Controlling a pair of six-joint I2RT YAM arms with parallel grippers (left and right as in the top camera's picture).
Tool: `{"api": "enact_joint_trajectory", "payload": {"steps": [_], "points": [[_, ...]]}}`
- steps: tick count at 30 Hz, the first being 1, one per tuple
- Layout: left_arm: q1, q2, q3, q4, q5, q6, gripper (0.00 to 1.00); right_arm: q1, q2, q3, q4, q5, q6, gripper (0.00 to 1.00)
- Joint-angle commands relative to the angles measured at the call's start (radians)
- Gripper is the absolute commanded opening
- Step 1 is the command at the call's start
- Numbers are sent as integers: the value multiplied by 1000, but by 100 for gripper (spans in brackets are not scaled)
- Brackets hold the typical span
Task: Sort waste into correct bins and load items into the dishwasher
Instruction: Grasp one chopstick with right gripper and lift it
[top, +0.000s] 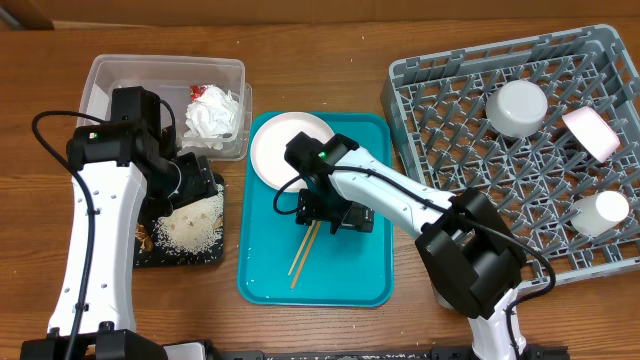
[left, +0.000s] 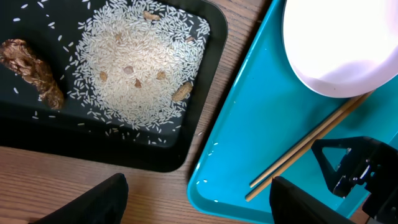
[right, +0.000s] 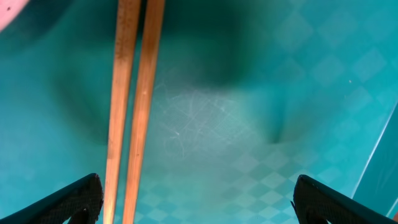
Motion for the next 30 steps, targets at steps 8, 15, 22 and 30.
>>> {"api": "enact_joint_trajectory", "payload": {"steps": [8,15,22,30], "points": [[-2,1,1,1,5,4,75,49,-1,-1,-2,73,134,100],[-2,1,1,1,2,5,75,52,-1,-1,-28,109,167,100],[-2,1,1,1,2,4,75,55,-1,-3,-33,113,171,100],[-2,1,1,1,2,5,75,55,-1,-106,47,101,192,100]]}}
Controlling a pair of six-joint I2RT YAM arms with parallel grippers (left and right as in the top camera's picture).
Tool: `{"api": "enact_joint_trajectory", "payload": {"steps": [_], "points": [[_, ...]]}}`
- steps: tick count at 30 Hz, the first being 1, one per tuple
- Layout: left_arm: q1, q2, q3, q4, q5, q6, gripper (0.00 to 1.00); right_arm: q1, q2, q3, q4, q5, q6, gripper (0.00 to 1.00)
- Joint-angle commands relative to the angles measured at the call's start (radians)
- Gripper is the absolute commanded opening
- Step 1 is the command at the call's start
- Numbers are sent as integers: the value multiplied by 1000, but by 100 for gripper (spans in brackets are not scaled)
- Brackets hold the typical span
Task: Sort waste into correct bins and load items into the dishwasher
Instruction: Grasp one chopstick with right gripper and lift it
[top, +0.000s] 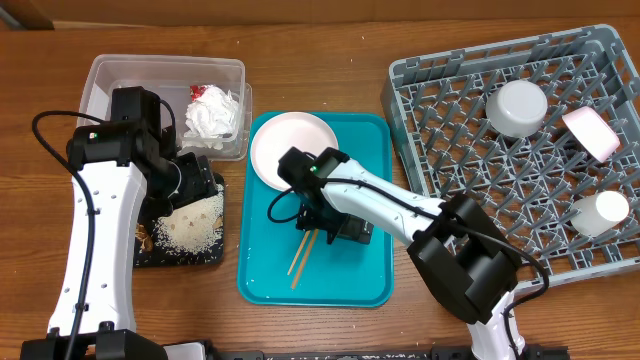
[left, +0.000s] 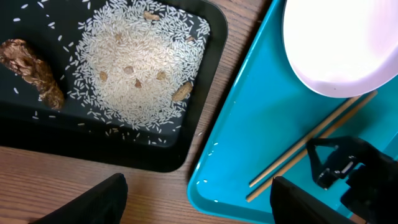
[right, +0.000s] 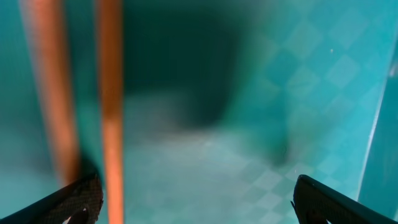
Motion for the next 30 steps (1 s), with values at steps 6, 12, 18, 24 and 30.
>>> {"api": "enact_joint_trajectory", "payload": {"steps": [6,12,18,24,30], "points": [[-2,0,1,2,2,4,75,5,-1,-71,33,2,16,100],[-2,0,1,1,2,5,75,5,-1,-71,33,-27,6,52],[-2,0,1,1,3,4,75,5,-1,-71,42,-84,7,32],[-2,0,1,1,2,4,75,4,-1,-75,48,-90,8,13],[-2,0,1,1,2,5,75,-27,-1,-75,52,-90,6,4]]}}
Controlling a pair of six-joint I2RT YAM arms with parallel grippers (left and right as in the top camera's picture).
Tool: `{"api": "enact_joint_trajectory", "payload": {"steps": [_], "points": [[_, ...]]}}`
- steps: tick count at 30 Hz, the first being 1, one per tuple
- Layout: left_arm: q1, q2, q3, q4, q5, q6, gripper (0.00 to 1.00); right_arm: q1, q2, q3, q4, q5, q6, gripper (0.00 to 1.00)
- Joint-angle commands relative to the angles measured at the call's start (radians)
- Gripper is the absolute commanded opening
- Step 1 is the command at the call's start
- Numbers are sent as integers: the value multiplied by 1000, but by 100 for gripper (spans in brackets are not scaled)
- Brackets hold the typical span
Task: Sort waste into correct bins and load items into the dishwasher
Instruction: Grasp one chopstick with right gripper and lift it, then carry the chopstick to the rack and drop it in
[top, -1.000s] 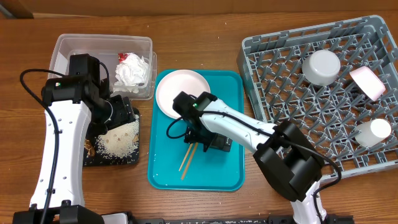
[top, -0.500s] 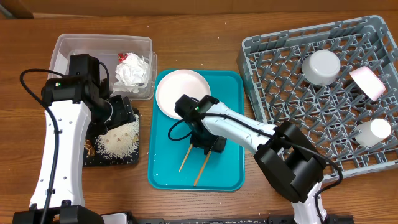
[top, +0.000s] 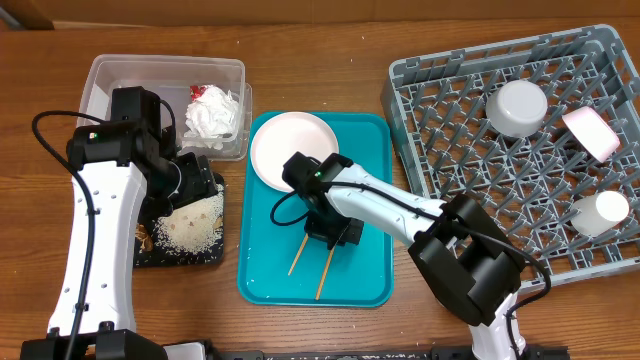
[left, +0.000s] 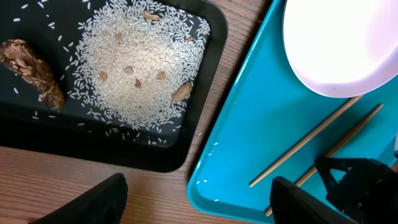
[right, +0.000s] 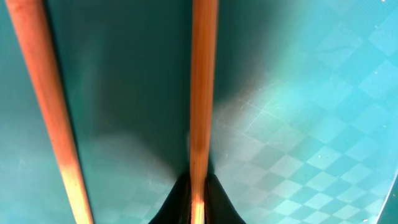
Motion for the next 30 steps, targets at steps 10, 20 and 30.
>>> {"api": "enact_joint_trajectory", "payload": {"steps": [10,20,30], "points": [[-2,0,1,0,3,4,75,-153,8,31,-37,3,-298,4],[-2,0,1,1,2,5,75,-272,-224,158,-129,37,-629,4],[-2,0,1,8,3,4,75,-467,-426,175,-168,193,-952,4]]}}
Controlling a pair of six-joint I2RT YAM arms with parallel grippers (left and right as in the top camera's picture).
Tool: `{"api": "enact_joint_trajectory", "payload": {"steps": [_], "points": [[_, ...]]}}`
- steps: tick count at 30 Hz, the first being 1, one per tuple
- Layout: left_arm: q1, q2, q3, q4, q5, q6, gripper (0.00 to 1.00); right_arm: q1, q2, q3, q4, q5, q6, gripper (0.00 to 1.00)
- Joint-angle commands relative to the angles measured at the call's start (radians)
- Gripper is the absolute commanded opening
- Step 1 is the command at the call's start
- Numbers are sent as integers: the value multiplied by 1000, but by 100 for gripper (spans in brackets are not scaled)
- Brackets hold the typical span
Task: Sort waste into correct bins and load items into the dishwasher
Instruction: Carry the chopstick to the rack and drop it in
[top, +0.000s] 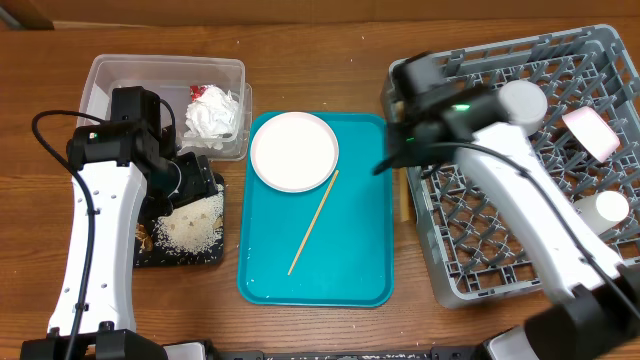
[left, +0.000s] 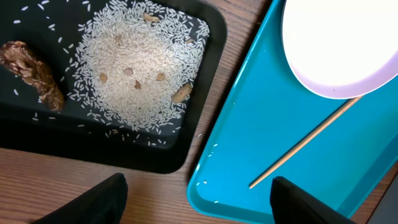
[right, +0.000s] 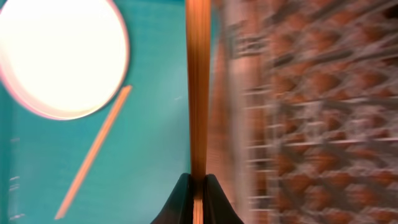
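Observation:
One wooden chopstick (right: 199, 93) is pinched upright in my right gripper (right: 199, 194), which is shut on it and hangs above the gap between the teal tray (top: 350, 270) and the grey dish rack (top: 520, 200). A second chopstick (top: 313, 222) lies slanted on the tray below the white plate (top: 294, 150). My left gripper (left: 199, 205) stands open and empty over the tray's left edge, beside the black tray of rice (left: 140, 68).
A clear bin (top: 130, 80) at the back left holds crumpled tissue (top: 213, 113). The rack carries a grey bowl (top: 520, 106), a pink cup (top: 592, 131) and a white cup (top: 605, 212). A brown food scrap (left: 31, 71) lies in the black tray.
My right gripper, shut on one chopstick down on the tray, is now raised with it by the rack's left edge. The other chopstick stays on the tray. The left arm has not moved.
My right gripper stood open low over the paired chopsticks on the tray, then further left beside them. Then it was shut on one, the two sticks spread apart. Now it holds that stick up near the rack.

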Motion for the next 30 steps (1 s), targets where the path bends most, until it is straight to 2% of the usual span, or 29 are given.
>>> {"api": "enact_joint_trajectory", "payload": {"steps": [1,7,20,30], "points": [[-2,0,1,3,3,4,75,-66,-2,6,-19,79,-171,4],[-2,0,1,3,3,4,75,-141,23,-54,-24,67,-216,4],[-2,0,1,7,3,4,75,-141,81,-278,106,6,-222,4],[-2,0,1,6,3,4,75,-141,80,-282,110,7,-222,19]]}}
